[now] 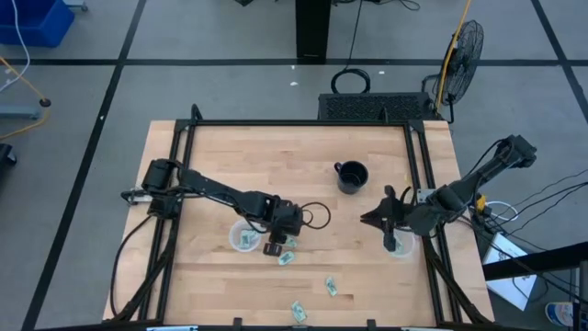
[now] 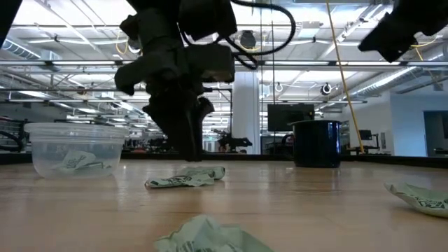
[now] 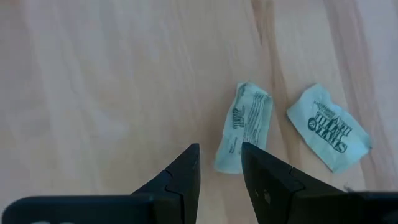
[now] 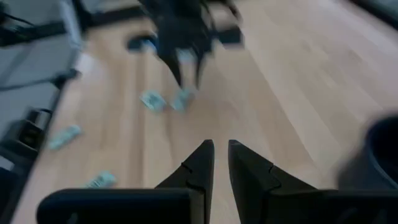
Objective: Pick and place Stevia / Truvia into bins
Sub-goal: Put the stevia packet into the left transparent plastic container
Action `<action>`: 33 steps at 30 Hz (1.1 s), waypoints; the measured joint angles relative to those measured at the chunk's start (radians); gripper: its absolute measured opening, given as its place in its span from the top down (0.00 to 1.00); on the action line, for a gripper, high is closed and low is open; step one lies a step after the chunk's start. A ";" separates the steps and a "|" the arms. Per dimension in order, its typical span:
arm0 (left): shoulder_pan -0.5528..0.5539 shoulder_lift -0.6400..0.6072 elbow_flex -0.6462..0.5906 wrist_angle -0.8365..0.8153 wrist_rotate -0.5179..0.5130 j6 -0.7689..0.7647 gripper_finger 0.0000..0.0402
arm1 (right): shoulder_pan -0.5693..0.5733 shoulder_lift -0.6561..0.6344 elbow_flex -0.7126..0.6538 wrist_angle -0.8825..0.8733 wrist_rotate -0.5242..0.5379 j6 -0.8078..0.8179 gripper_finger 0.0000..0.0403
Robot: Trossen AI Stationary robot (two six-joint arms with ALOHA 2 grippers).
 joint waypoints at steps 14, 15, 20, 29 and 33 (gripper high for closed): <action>-0.008 0.040 0.001 0.004 -0.025 0.064 0.87 | -0.006 -0.001 -0.252 0.524 0.000 -0.201 0.89; -0.006 0.040 0.001 0.002 -0.025 0.071 0.92 | -0.006 -0.001 -0.272 0.563 0.000 -0.201 0.89; 0.003 0.039 0.001 0.001 -0.020 0.082 0.97 | -0.006 -0.001 -0.382 0.820 0.000 -0.220 0.89; -0.015 -0.129 0.019 -0.207 -0.132 0.036 0.99 | -0.007 -0.006 -0.519 1.147 0.002 -0.351 0.89; -0.061 -0.257 0.019 -0.337 -0.271 -0.124 0.99 | -0.005 -0.005 -0.521 1.151 -0.004 -0.322 0.89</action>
